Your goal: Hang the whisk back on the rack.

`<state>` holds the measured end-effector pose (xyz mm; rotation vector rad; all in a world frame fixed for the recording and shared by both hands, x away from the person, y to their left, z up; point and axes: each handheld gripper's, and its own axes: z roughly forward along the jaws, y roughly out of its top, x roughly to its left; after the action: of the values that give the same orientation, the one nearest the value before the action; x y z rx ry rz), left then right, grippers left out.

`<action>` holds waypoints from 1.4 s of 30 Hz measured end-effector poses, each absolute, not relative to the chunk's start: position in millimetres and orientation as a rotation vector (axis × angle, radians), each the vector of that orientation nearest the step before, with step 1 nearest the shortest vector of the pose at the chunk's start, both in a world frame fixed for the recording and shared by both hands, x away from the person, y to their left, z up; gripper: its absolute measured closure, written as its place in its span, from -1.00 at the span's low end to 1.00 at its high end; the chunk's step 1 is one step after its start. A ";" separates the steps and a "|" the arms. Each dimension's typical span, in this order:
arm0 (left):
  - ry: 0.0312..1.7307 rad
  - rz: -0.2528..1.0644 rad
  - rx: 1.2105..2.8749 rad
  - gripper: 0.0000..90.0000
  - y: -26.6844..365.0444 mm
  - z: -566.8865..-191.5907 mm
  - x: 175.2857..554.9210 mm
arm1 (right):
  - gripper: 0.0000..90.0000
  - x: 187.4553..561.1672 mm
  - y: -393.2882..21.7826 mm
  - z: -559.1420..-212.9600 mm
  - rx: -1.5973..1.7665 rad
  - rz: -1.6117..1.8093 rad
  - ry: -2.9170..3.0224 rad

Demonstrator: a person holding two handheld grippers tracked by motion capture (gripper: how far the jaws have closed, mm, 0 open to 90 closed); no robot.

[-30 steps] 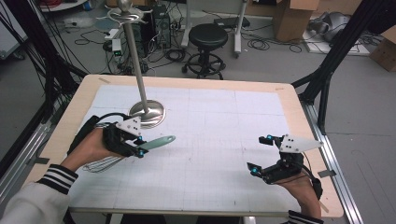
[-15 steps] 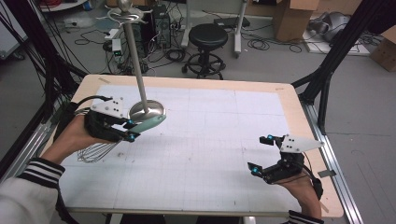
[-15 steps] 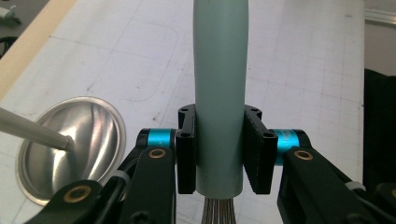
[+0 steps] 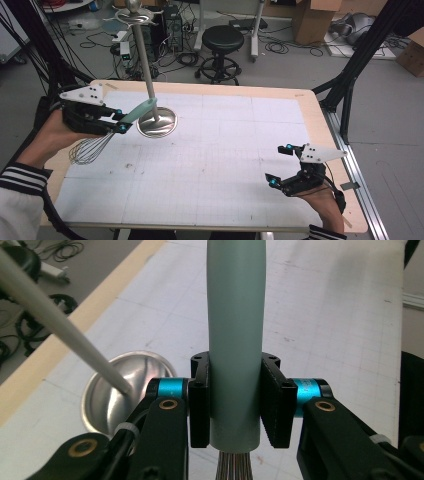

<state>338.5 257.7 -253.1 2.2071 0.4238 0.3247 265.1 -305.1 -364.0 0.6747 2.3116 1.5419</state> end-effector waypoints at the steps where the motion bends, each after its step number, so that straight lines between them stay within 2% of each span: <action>1: 0.428 0.331 2.206 0.55 261.0 -251.1 338.8 | -0.99 265.1 -305.2 -364.0 0.676 1.543 2.313; 16: 0.518 0.398 2.107 0.55 309.1 -222.9 346.2 | -0.99 265.6 -309.2 -365.3 0.692 1.540 2.302; 42: 0.589 0.496 1.984 0.55 344.5 -167.7 373.8 | -0.99 267.3 -311.6 -367.9 0.708 1.526 2.319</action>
<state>373.8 344.5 -167.7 1.9839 0.5891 0.4962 267.3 -311.6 -367.9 0.7083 2.3191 1.5258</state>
